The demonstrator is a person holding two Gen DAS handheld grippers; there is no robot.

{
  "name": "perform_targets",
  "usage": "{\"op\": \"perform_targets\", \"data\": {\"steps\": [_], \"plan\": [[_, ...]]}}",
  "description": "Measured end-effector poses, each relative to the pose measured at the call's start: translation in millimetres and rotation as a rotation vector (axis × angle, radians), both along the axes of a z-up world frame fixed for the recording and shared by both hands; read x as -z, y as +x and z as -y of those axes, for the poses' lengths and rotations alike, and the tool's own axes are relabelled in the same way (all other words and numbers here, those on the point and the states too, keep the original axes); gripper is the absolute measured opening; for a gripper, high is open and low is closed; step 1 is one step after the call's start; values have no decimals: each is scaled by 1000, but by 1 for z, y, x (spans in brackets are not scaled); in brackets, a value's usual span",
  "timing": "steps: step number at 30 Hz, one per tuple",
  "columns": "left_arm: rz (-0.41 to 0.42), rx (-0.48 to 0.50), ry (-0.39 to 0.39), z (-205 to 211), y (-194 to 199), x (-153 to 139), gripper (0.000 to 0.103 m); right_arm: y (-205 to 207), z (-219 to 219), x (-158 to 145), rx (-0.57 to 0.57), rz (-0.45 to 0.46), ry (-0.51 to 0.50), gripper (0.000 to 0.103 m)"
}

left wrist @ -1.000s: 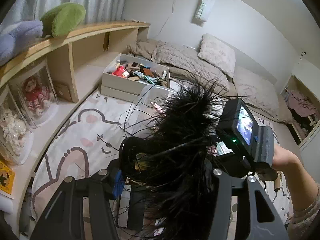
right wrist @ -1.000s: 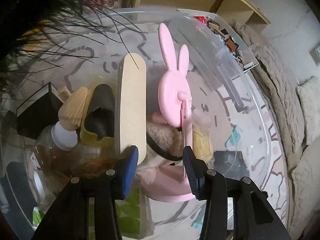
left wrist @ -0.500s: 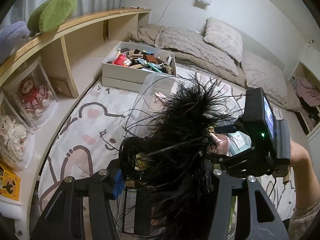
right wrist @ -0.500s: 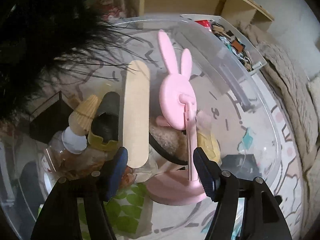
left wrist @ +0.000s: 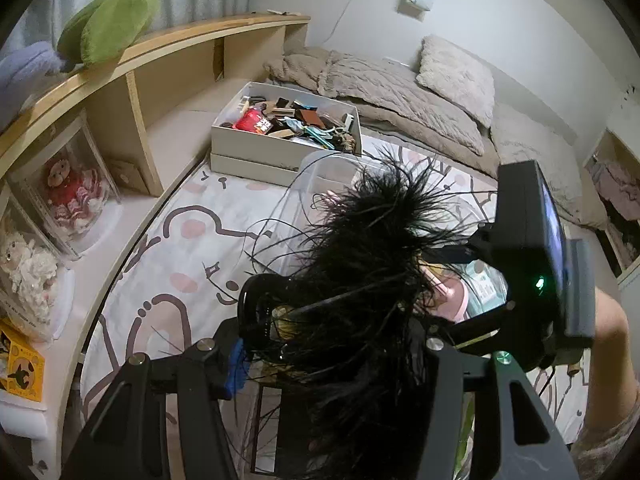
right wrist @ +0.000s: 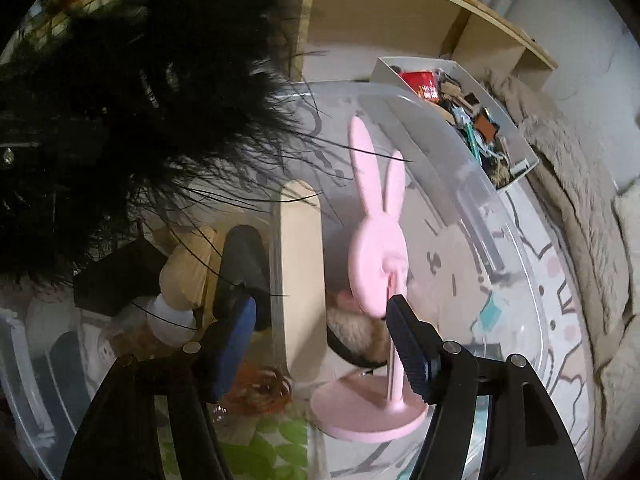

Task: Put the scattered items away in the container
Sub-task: 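Open right gripper to release the wooden board inside the container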

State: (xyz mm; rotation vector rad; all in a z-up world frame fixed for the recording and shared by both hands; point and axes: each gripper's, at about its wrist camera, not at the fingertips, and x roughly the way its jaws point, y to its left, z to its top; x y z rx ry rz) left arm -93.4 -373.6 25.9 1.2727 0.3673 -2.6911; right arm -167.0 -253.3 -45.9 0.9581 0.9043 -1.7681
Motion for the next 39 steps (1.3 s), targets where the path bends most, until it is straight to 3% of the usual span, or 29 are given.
{"op": "perform_targets", "data": {"steps": [8, 9, 10, 12, 25, 33, 36, 39], "plan": [[20, 0, 13, -1, -6, 3, 56, 0, 13, 35, 9, -73, 128, 66], [25, -1, 14, -2, -8, 4, 56, 0, 12, 33, 8, -72, 122, 61], [34, -2, 14, -2, -10, 5, 56, 0, 10, 30, 5, -80, 113, 45], [45, -5, 4, -2, -12, 7, 56, -4, 4, 23, 10, -110, 119, 27], [150, 83, -193, -34, -22, 16, 56, -16, -35, 25, -27, -87, 157, 25], [250, 90, -298, -57, -59, 48, 56, -6, -45, 9, -15, -40, 88, 25], [302, 79, -348, -57, -73, 63, 60, -3, -49, 2, -17, -29, 56, 25], [332, 97, -350, -58, -74, 71, 73, -1, -50, -3, -27, -26, 34, 25]]}}
